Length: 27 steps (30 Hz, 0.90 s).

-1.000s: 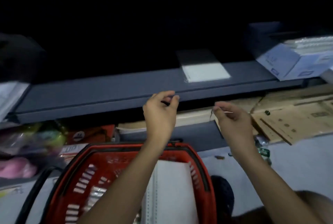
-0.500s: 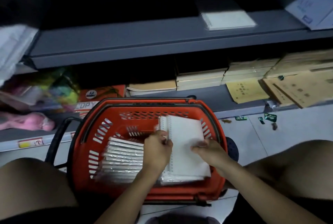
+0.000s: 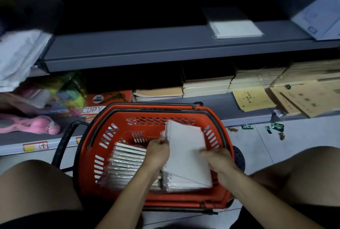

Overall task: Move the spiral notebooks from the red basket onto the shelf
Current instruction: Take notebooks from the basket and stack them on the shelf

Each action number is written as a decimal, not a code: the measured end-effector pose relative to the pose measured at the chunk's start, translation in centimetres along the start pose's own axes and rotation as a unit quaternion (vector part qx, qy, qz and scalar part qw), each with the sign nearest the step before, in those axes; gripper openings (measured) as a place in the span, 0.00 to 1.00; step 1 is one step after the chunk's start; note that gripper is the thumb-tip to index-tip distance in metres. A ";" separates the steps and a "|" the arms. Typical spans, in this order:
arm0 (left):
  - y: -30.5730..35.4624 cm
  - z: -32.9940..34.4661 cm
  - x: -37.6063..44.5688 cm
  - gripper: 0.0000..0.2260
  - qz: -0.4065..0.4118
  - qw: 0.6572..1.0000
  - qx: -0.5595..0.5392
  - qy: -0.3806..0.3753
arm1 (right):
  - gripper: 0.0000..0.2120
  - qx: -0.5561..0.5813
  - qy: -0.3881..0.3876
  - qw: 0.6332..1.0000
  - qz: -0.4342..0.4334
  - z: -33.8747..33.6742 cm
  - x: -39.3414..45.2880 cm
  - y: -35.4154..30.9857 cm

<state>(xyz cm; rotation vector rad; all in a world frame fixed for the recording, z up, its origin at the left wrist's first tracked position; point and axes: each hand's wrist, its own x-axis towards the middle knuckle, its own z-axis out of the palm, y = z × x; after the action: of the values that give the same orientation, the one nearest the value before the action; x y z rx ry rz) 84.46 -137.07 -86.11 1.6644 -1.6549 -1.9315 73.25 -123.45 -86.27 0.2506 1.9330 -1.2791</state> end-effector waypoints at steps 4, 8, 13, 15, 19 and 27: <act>2.5 -1.1 -2.4 0.14 0.058 0.994 -0.021 -0.085 | 0.03 0.094 -0.049 0.992 0.063 -1.5 -0.8 -2.8; 6.5 -2.5 -5.0 0.14 0.132 0.972 -0.049 -0.187 | 0.09 0.113 -0.088 0.989 -0.048 -3.3 -3.1 -5.7; 11.6 -3.7 -6.2 0.14 0.170 0.960 -0.037 -0.219 | 0.23 0.116 -0.178 0.962 -0.169 -6.6 -6.5 -10.1; 12.9 -3.5 -6.6 0.15 0.192 0.949 -0.061 -0.241 | 0.27 0.115 -0.230 0.943 -0.213 -7.5 -7.6 -11.8; 14.6 -3.2 -7.3 0.30 0.214 0.881 -0.092 -0.412 | 0.25 0.135 -0.169 0.936 -0.276 -8.8 -8.1 -14.7; 16.5 1.6 -6.1 0.26 0.264 0.907 -0.156 -0.289 | 0.15 0.216 -0.128 0.928 -0.276 -11.3 -6.0 -15.5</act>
<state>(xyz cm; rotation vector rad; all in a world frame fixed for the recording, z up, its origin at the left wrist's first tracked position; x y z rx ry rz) 76.91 -138.73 -70.19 0.4644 -1.5978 -2.3220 63.13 -119.69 -69.29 -0.2598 1.5241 -1.9974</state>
